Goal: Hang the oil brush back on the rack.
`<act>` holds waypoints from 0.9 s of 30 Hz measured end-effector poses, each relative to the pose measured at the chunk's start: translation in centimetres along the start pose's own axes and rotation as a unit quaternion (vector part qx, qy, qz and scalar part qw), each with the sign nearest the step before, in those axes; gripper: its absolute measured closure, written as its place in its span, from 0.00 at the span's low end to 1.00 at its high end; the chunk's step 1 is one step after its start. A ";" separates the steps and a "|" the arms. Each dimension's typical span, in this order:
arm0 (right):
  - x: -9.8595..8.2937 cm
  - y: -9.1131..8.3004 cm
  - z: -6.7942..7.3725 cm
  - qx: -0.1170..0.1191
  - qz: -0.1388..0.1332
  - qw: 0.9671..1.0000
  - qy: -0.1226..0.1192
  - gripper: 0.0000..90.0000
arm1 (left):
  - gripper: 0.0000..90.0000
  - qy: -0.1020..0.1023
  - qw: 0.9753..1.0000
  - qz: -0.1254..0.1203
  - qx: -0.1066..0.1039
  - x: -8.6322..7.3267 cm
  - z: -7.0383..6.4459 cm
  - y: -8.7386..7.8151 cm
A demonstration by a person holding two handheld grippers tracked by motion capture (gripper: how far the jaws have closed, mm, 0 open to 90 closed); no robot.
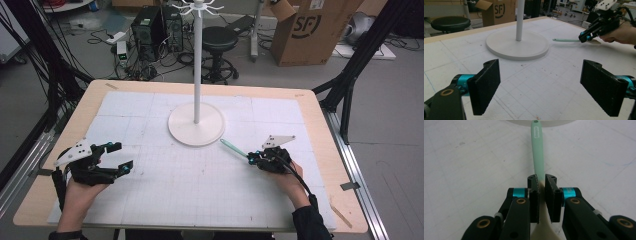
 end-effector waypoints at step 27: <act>10.0 -10.0 2.5 0.021 -0.173 0.985 -0.004 0.92 | 0.19 -0.002 1.000 -0.004 0.002 0.0 0.1 -0.3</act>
Point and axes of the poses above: each handheld gripper's, and its own axes: y roughly forward along the jaws, x roughly out of its top, z roughly to its left, the point moved 5 cm from there along y, roughly forward along the jaws, and after that the axes turned 10 degrees about y, right-handed, at the moved point
